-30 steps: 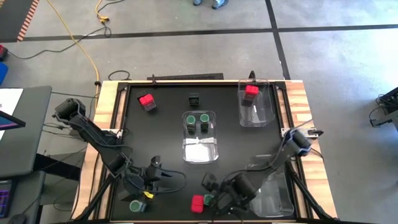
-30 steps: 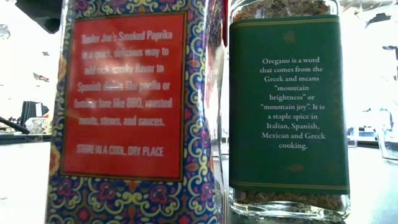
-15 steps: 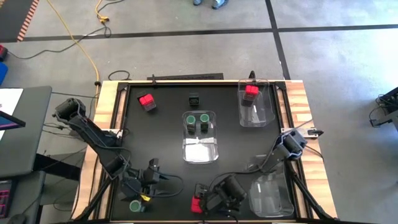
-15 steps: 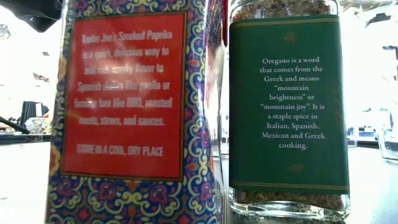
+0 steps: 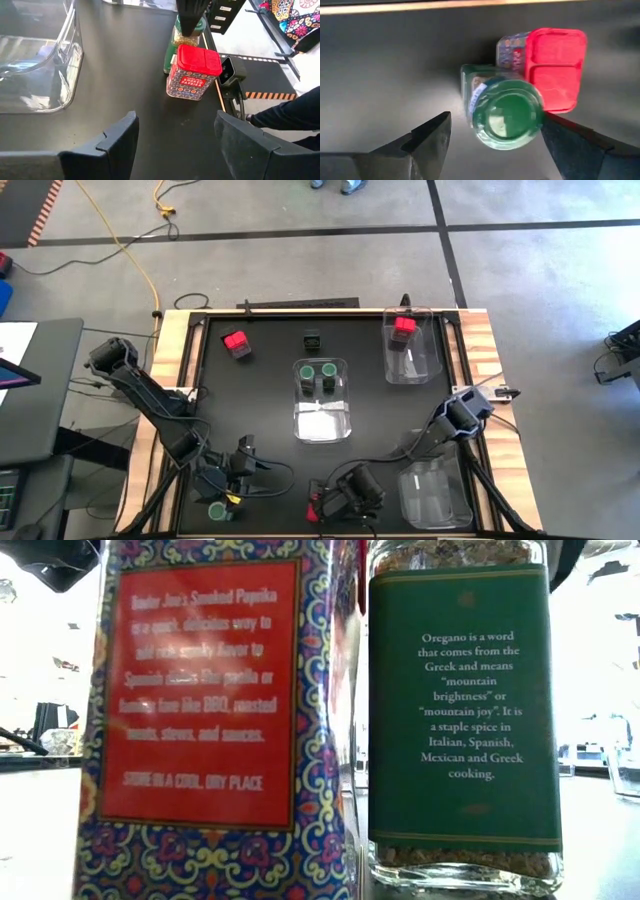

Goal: Sort spices by type
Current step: Put the green seasoning bottle into the middle left transparent bin

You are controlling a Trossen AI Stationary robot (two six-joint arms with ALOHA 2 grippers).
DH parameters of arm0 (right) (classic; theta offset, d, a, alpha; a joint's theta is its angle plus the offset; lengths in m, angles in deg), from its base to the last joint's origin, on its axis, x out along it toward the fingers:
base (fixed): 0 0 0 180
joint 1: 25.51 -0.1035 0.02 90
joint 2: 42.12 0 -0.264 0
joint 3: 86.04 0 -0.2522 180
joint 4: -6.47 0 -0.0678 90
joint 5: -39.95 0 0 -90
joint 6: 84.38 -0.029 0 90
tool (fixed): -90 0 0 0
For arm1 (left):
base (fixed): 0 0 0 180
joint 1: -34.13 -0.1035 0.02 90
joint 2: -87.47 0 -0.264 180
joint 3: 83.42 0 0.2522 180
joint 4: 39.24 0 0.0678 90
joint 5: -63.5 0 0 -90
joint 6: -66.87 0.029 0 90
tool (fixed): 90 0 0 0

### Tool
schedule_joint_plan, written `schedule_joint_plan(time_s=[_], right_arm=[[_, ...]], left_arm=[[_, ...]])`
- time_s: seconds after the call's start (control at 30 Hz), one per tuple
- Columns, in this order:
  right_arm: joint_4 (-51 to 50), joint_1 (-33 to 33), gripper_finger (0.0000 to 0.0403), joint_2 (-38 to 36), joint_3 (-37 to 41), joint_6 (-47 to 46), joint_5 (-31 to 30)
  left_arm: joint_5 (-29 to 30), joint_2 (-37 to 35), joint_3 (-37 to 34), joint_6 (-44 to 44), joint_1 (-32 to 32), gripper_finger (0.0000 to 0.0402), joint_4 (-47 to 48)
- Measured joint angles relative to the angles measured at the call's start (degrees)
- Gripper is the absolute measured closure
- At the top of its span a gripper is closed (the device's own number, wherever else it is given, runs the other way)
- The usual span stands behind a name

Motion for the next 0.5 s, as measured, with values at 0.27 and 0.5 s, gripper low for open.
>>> schedule_joint_plan(time_s=[0.27,0.5], right_arm=[[-0.09,0.11,0.0096,1.32,-0.02,-0.02,1.06],[0.04,0.1,0.0138,2.86,-0.1,-4.99,2.87]], left_arm=[[0.0,0.0,0.0,-0.42,0.0,0.0152,0.16],[0.0,0.0,0.0,-0.63,0.24,0.0152,0.15]])
